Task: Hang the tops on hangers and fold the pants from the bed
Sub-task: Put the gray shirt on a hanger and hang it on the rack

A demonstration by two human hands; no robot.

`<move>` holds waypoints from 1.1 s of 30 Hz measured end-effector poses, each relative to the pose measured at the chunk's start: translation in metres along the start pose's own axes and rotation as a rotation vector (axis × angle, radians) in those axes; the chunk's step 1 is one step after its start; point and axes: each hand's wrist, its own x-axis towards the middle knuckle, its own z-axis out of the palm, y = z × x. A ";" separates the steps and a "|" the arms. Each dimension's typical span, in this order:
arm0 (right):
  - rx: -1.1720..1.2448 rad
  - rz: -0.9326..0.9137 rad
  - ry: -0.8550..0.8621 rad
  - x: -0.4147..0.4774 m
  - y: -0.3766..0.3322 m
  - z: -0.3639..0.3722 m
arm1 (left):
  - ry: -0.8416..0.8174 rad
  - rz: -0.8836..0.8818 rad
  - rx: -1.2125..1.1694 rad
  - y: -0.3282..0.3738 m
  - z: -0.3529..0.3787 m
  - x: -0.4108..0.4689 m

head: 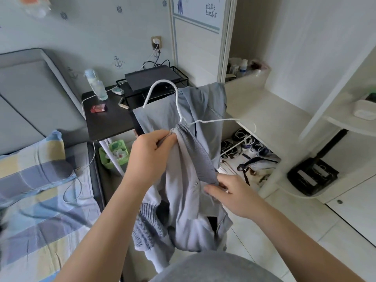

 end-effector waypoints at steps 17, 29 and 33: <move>-0.858 0.178 0.053 -0.007 0.065 -0.088 | -0.328 -0.055 0.194 -0.010 -0.046 -0.009; -0.393 -0.291 0.215 0.012 -0.074 -0.085 | -0.238 -0.040 0.242 -0.002 0.040 -0.020; -0.336 -0.336 -0.115 -0.003 -0.106 -0.075 | -0.053 0.012 0.019 -0.001 0.040 -0.015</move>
